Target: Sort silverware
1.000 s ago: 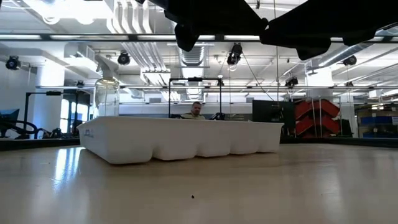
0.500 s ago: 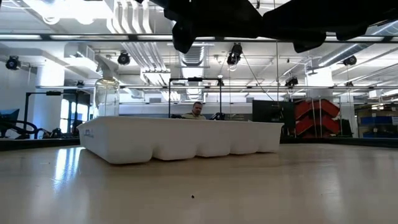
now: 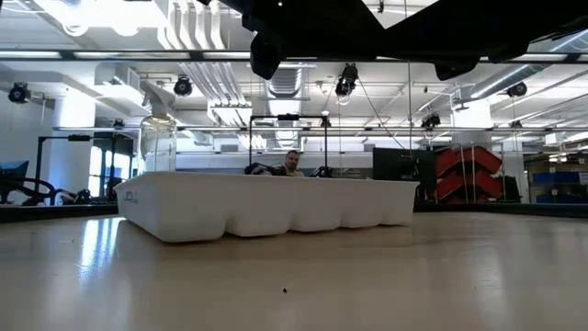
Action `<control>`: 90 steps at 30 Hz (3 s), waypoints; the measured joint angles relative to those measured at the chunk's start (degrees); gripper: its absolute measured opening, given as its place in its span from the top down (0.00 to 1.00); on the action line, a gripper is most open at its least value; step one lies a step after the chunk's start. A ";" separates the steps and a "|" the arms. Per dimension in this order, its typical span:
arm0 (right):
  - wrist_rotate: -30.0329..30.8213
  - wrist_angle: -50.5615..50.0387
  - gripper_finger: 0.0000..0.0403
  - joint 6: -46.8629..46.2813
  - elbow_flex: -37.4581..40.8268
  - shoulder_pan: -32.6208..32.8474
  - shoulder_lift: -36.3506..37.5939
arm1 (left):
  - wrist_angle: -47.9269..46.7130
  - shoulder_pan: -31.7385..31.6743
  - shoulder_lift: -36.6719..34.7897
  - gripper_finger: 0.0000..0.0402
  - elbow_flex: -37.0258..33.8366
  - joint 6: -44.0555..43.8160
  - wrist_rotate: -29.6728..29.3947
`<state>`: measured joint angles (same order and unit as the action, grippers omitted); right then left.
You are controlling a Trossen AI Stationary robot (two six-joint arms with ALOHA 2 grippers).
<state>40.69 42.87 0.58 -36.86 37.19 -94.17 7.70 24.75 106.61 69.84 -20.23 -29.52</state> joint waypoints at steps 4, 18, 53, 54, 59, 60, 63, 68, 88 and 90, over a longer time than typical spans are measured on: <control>-0.11 -0.60 1.00 -0.92 0.00 0.02 0.00 | -0.02 0.00 -0.03 0.83 0.00 -0.21 -0.02; -0.63 -8.33 1.00 -7.44 -0.04 0.07 0.00 | 0.90 0.07 -2.42 0.82 -0.02 1.36 -2.29; -23.81 -73.16 0.89 -50.00 0.68 9.62 15.31 | 8.30 11.43 -0.46 0.84 -0.02 11.24 11.14; -25.32 -73.42 0.86 -51.00 0.66 10.45 15.42 | 8.34 11.43 -0.46 0.84 -0.02 11.17 11.13; -29.64 -73.50 0.68 -53.21 0.66 14.47 15.43 | 10.47 11.45 -0.46 0.84 -0.02 12.30 11.11; -29.68 -73.49 0.65 -53.10 0.66 15.20 15.41 | 10.64 11.45 -0.46 0.84 -0.02 12.67 11.10; -29.33 -73.48 0.56 -52.53 0.64 17.17 15.41 | 11.03 11.40 -0.42 0.84 -0.02 13.61 10.62; -23.50 -73.23 0.50 -52.80 0.63 18.27 15.45 | 18.55 10.82 2.44 0.84 -0.09 16.97 10.62; 7.16 -14.40 0.71 -3.11 -0.69 14.62 7.31 | 33.55 7.40 11.11 0.84 -0.13 20.97 10.64; 6.90 -13.37 0.74 -3.88 -1.49 13.22 5.39 | 35.39 7.35 11.48 0.84 -0.13 22.47 10.67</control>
<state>47.59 29.50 -3.30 -38.35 50.41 -88.78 43.09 32.10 118.09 69.71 2.24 -18.85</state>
